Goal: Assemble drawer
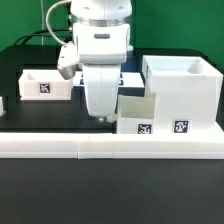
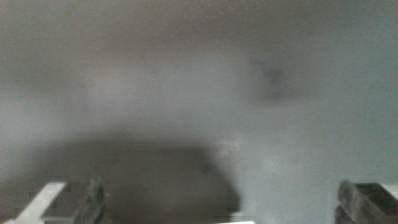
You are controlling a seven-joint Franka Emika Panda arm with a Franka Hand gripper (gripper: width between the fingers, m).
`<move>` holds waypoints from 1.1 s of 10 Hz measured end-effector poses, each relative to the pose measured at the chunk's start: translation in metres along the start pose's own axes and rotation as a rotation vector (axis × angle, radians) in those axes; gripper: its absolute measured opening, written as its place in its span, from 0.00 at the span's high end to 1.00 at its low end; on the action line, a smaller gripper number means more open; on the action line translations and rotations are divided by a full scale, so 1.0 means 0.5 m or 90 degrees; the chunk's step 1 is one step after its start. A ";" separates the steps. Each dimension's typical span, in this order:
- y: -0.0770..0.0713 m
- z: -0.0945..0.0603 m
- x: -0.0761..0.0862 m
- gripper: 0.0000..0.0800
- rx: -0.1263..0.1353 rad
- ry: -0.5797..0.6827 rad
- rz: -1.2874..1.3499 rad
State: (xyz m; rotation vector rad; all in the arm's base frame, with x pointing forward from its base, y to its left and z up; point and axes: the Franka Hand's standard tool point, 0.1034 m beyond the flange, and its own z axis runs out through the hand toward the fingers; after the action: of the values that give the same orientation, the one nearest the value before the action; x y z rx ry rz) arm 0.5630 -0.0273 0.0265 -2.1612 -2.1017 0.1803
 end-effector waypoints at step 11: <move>0.034 -0.032 0.032 0.19 0.047 -0.007 0.020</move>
Offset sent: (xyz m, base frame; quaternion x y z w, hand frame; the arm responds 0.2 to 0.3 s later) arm 0.0000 0.0000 0.0000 0.0000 0.0000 0.0000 1.0000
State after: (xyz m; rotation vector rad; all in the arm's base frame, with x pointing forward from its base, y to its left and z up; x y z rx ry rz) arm 0.5828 -0.0121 0.0396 -2.1561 -2.0346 0.2704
